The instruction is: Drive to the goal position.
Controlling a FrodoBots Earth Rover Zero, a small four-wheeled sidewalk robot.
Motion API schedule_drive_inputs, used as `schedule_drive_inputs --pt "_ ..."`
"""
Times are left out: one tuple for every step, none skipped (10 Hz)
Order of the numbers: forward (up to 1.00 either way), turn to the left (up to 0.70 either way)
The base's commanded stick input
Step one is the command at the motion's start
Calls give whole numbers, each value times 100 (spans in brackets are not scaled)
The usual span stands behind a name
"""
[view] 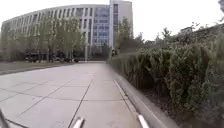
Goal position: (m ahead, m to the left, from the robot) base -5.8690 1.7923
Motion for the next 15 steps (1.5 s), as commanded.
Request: schedule_drive_inputs --pt "0 0" --pt "0 0" --pt "2 0" --pt "4 0" --pt "2 0" --pt "0 0" --pt "0 0" --pt "0 0" --pt "0 0" --pt "0 0" --pt "0 0" --pt "0 0" --pt "3 0" --pt "0 0" --pt "0 0"
